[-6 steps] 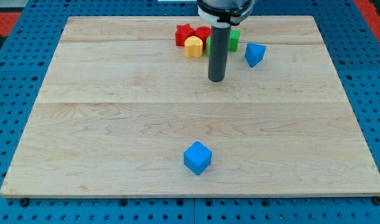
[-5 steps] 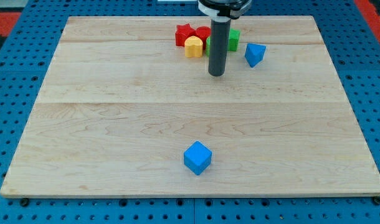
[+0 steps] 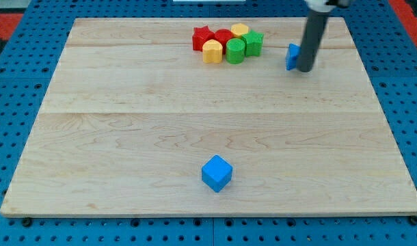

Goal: Move the blue triangle near to the green star

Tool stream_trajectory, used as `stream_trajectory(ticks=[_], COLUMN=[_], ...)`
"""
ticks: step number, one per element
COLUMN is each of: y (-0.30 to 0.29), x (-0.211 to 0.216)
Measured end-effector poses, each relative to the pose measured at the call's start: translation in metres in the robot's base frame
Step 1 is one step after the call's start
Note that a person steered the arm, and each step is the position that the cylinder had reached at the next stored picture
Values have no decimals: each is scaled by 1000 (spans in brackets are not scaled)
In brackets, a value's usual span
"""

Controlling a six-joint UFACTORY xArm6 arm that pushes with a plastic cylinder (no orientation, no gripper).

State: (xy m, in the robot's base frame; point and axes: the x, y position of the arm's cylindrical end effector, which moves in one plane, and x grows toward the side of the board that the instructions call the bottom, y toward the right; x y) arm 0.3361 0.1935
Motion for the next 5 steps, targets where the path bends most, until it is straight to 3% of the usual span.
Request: stream_trajectory(ticks=[2,3,5], y=[36,26,-9], x=[-10,16,-31])
